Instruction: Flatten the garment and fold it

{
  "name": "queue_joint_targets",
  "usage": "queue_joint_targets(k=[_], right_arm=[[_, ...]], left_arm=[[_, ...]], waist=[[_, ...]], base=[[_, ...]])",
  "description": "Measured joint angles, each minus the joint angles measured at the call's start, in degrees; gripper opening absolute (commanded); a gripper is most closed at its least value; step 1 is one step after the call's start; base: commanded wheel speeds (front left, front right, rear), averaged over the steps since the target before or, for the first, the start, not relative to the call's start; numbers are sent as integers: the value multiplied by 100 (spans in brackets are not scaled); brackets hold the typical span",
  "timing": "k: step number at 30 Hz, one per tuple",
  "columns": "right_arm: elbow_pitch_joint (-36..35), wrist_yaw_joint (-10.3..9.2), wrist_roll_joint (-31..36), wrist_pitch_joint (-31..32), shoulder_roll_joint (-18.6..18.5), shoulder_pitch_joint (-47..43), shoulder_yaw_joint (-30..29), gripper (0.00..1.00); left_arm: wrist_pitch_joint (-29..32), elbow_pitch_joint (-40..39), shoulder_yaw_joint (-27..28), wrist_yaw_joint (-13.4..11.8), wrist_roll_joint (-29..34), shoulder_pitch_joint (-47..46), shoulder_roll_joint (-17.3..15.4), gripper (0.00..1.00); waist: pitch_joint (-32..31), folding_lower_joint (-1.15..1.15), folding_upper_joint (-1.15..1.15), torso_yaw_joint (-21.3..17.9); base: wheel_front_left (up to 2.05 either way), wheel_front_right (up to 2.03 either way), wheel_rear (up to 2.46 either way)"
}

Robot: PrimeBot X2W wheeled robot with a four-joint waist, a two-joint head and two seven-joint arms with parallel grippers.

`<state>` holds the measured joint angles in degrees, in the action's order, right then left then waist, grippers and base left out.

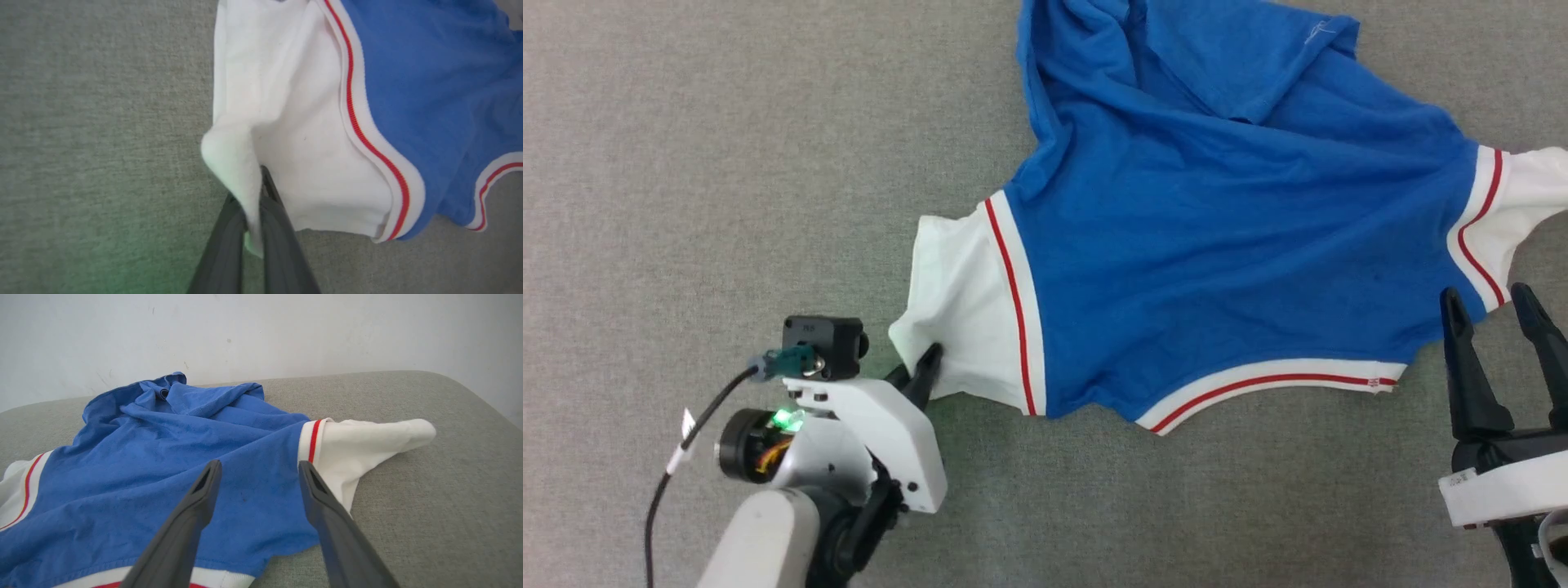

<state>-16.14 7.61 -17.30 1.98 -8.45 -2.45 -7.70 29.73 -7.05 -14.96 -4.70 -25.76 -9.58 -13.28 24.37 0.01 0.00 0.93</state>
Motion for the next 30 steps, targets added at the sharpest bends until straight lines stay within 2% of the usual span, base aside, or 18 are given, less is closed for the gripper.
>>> queue_joint_targets(k=[5, 9, 15, 21, 23, 25, 30], right_arm=[[10, 0, 8, 1, 35, -2, -51, 100], [-10, 0, 16, 15, 67, -2, -65, 100], [-63, 0, 19, 59, 122, -18, -126, 100], [-63, 0, 71, 151, 177, -64, -356, 100], [-59, 0, 94, 174, 168, -64, -409, 100], [-54, 0, 96, 250, 100, -38, -442, 100], [-89, 0, -48, 573, -465, 287, -487, 100]], left_arm=[[-817, -155, 97, 69, -308, 103, 449, 0], [-1350, -522, 240, 99, -339, 144, 579, 0], [-1824, -962, 617, -299, -82, 687, 531, 0], [-2035, -1111, 1035, -586, -112, 1377, 498, 0], [-2076, -1126, 1104, -598, -113, 1446, 474, 0], [-2078, -1140, 1105, -598, -111, 1444, 456, 0], [-2072, -1140, 1023, -600, -64, 1315, 443, 0]], waist=[[-102, 0, 0, 30], [-186, 0, 0, 81], [-259, 0, 0, 123], [-223, 0, 0, 123], [-202, -1, 0, 133], [-175, 0, 0, 143], [-100, 0, 0, 133]], base=[[0, 0, 0], [0, 0, 0], [0, 0, 0], [0, 0, 0], [0, 0, 0], [0, 0, 0], [0, 0, 0]])
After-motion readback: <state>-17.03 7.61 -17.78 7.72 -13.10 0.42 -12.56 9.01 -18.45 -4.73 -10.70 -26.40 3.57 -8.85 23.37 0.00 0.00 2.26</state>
